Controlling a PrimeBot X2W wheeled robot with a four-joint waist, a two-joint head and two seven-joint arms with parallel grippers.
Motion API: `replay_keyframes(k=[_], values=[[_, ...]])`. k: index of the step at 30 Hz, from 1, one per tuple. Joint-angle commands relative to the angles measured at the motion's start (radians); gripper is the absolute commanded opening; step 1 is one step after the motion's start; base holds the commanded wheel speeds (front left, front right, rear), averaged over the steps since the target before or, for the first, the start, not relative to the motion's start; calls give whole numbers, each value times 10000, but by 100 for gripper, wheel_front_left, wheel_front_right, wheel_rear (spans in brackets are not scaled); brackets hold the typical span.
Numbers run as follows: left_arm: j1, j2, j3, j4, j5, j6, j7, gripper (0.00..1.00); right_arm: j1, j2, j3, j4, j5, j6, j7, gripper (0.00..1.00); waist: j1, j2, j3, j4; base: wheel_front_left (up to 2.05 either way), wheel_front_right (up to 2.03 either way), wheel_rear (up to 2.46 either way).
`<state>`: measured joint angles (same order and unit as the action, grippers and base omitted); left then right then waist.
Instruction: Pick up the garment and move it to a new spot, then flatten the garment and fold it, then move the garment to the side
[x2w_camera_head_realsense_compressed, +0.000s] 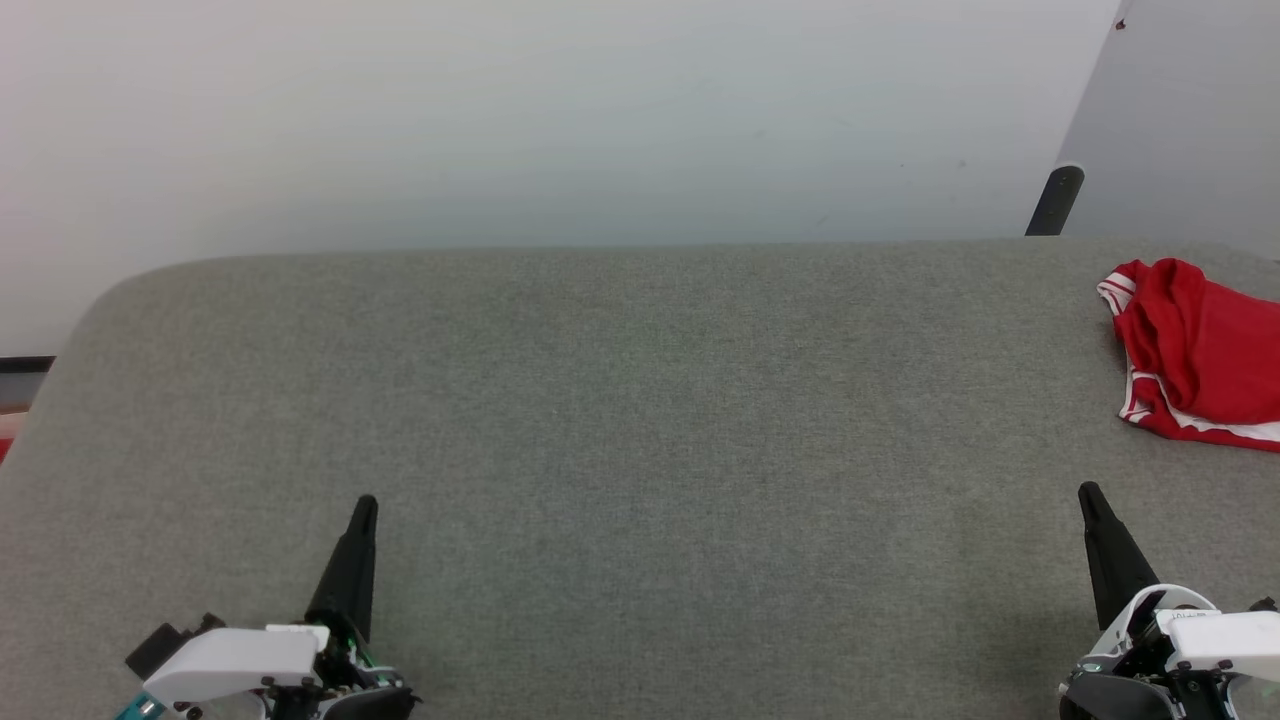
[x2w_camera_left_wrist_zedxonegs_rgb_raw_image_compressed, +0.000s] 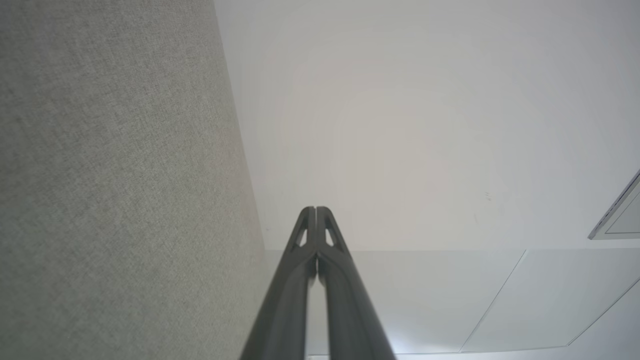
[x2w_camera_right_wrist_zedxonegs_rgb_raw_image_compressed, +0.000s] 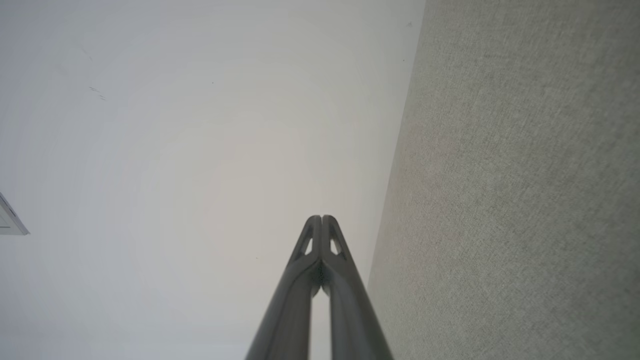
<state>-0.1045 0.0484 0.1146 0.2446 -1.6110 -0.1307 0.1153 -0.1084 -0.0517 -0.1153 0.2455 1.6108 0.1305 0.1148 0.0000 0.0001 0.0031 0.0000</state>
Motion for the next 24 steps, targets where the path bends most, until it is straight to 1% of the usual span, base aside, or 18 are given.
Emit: replay_keyframes(k=[1, 24], values=[[-97, 4, 22, 11, -24, 0, 23, 0, -30, 32, 32, 1, 39, 4, 22, 0, 0, -1, 0, 0, 0, 0, 0], [-96, 4, 15, 11, -29, 0, 18, 0, -30, 32, 33, 1, 40, 4, 20, 0, 0, -1, 0, 0, 0, 0, 0]])
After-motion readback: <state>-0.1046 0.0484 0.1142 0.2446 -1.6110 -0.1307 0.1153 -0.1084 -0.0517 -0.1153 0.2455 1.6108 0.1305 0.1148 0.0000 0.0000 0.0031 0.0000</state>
